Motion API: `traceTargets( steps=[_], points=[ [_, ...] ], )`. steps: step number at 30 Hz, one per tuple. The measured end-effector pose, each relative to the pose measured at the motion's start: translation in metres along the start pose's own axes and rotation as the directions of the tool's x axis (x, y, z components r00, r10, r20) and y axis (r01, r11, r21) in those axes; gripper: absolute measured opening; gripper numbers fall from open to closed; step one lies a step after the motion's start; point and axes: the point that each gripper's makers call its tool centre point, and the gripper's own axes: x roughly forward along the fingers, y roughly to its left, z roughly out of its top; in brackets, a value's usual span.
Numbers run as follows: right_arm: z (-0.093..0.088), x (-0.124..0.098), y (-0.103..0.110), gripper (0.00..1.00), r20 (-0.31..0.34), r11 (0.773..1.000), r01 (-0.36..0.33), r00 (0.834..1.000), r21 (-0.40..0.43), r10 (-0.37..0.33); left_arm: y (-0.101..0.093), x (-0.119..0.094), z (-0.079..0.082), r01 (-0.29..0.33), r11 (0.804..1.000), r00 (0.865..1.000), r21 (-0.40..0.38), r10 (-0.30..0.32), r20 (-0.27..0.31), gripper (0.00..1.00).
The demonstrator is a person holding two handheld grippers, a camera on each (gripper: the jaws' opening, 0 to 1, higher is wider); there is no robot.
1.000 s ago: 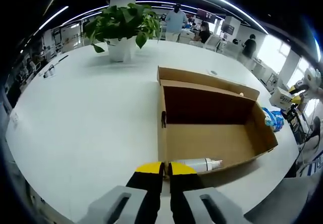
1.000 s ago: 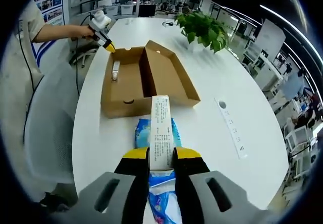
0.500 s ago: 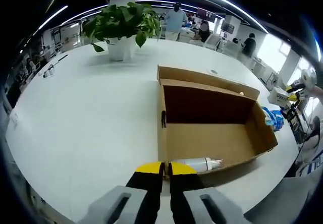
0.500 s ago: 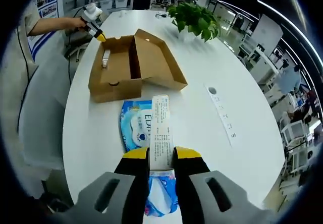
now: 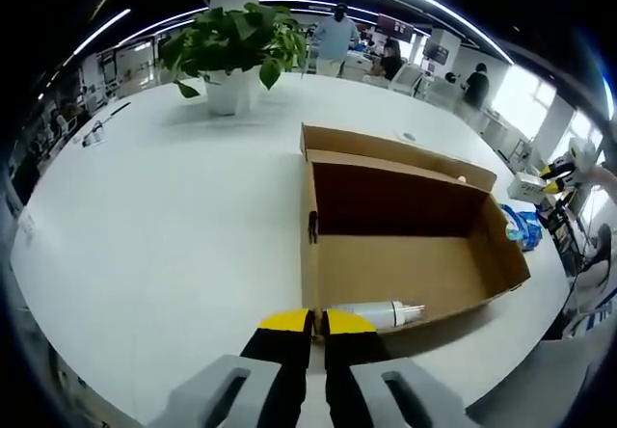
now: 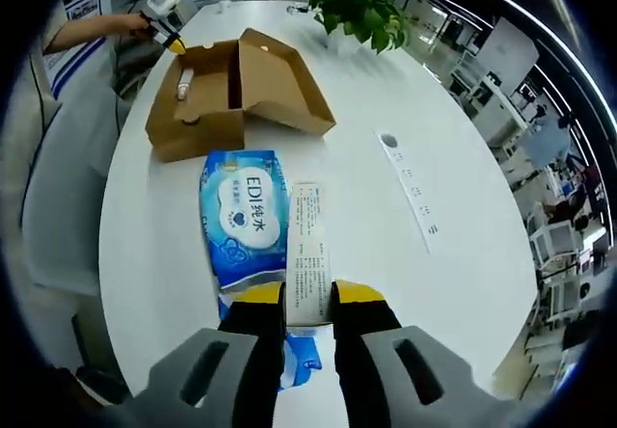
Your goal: Operate the shoe box by opening the lid, removing the specified soft item, and placing it in the target area until the item is outside and the box remains undamaged.
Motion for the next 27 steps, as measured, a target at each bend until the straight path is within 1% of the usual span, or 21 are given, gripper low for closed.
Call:
traceTargets(
  steps=[4, 9, 15, 16, 20, 21, 22, 23, 24, 25, 27],
  points=[
    [-0.015, 0.007, -0.003, 0.16, -0.041, 1.000, -0.013, 0.999, -0.019, 0.012, 0.000, 0.000, 0.000, 0.000, 1.000, 1.000, 0.001, 0.000, -0.003, 0.03],
    [-0.033, 0.018, -0.010, 0.16, -0.084, 1.000, -0.022, 0.996, -0.020, 0.020, 0.000, 0.001, 0.000, -0.002, 1.000, 1.000, 0.002, 0.002, -0.010, 0.04],
    [-0.042, 0.026, -0.014, 0.16, -0.109, 0.999, -0.035, 0.994, -0.019, 0.033, 0.001, 0.001, 0.000, -0.005, 1.000, 1.000, 0.003, 0.005, -0.013, 0.04],
    [-0.045, 0.028, -0.013, 0.16, -0.120, 0.998, -0.046, 0.992, -0.037, 0.041, 0.001, 0.001, 0.000, -0.005, 1.000, 1.000, 0.004, 0.005, -0.014, 0.04],
    [-0.057, 0.036, -0.014, 0.16, -0.165, 0.996, -0.063, 0.985, -0.067, 0.052, 0.001, 0.001, 0.000, -0.008, 1.000, 1.000, 0.005, 0.008, -0.017, 0.04],
    [-0.063, 0.037, -0.014, 0.16, -0.193, 0.992, -0.074, 0.980, -0.099, 0.054, 0.001, 0.001, 0.000, -0.008, 1.000, 1.000, 0.004, 0.008, -0.016, 0.03],
    [-0.068, 0.038, -0.016, 0.16, -0.208, 0.987, -0.079, 0.977, -0.137, 0.050, 0.001, 0.001, 0.000, -0.008, 1.000, 1.000, 0.004, 0.008, -0.016, 0.03],
    [-0.070, 0.040, -0.015, 0.16, -0.203, 0.991, -0.078, 0.978, -0.108, 0.055, 0.001, 0.001, 0.000, -0.008, 1.000, 1.000, 0.004, 0.008, -0.016, 0.03],
    [-0.074, 0.040, -0.017, 0.16, -0.209, 0.991, -0.080, 0.976, -0.110, 0.056, 0.001, 0.001, 0.000, -0.008, 1.000, 1.000, 0.004, 0.008, -0.016, 0.03],
    [-0.076, 0.040, -0.019, 0.16, -0.216, 0.989, -0.081, 0.975, -0.121, 0.054, 0.001, 0.001, 0.000, -0.008, 1.000, 1.000, 0.004, 0.008, -0.018, 0.04],
    [-0.087, 0.041, -0.022, 0.16, -0.257, 0.985, -0.087, 0.965, -0.150, 0.046, 0.001, 0.001, 0.000, -0.009, 1.000, 1.000, 0.006, 0.009, -0.021, 0.04]
  ],
)
